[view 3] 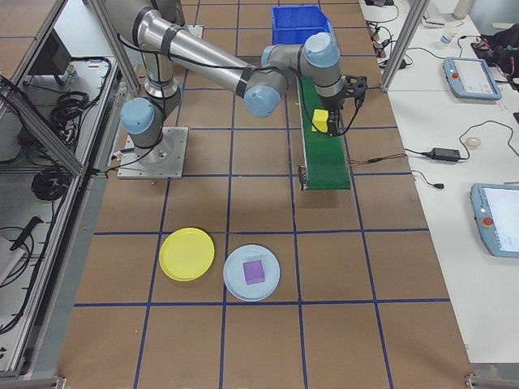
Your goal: Move block left to right into plate
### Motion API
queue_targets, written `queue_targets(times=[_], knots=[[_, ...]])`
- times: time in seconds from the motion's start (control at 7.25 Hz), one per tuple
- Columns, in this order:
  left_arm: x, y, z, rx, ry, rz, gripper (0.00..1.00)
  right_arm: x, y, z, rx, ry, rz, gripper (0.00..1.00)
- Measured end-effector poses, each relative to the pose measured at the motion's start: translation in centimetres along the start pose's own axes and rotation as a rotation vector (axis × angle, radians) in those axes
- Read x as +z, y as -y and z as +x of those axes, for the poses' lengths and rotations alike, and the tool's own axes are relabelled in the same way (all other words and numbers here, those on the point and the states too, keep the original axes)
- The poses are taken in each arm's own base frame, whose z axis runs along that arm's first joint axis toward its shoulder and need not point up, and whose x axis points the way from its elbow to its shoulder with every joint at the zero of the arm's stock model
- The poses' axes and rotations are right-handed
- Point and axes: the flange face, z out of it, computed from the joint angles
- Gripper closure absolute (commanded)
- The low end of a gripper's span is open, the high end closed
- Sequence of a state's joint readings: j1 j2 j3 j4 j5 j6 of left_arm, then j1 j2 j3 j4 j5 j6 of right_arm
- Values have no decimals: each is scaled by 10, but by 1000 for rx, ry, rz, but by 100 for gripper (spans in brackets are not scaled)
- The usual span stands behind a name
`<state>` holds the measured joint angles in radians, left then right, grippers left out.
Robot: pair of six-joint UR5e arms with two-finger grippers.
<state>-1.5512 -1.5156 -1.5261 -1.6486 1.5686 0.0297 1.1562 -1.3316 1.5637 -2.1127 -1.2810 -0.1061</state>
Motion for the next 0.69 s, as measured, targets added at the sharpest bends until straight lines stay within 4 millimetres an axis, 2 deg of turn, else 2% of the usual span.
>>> queue_targets(times=[0.28,0.69], knots=[[0,0,0,-1,0,1,0,2,-1,-3,6,16,-3,0],[0,2,-1,-4,1,2,0,20,-4,2,3,22,-39,0]])
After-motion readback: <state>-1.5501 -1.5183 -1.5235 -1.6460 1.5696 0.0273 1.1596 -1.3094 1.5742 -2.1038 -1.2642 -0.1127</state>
